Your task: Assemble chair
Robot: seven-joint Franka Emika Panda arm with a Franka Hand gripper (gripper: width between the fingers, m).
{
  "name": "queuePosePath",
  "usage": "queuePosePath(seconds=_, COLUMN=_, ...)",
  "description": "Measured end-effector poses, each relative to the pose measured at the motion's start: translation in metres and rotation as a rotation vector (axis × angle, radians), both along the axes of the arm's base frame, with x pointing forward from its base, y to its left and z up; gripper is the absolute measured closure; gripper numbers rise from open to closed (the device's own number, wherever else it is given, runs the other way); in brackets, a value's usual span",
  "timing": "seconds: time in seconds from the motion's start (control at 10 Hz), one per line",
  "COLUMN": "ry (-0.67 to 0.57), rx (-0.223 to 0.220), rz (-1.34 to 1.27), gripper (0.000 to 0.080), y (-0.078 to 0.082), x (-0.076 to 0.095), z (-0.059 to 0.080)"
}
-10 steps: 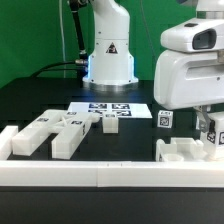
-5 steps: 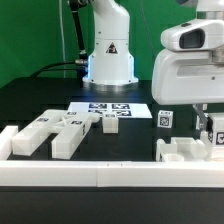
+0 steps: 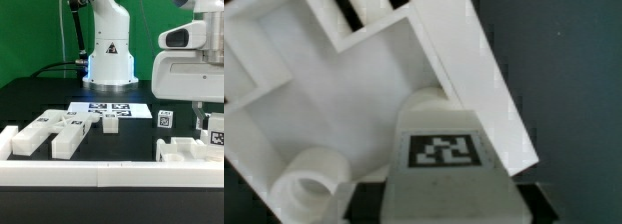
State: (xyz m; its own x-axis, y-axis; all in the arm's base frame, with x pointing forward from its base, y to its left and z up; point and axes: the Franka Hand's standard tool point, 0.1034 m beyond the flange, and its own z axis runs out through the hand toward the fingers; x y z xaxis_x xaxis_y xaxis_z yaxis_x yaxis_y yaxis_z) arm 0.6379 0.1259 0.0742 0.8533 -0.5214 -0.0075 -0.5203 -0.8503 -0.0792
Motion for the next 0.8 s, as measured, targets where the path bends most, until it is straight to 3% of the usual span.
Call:
queuePosePath(seconds=0.3, ry=0.027, rx=0.027, rz=-0.302, gripper=0.0509, y=-0.0007, x=0.0, z=-0.0001)
queuePosePath(seconds=0.8, ry=0.053, rx=0.043, rz=-0.59, gripper=0.0509, y=0.0, x=0.0, z=-0.0006)
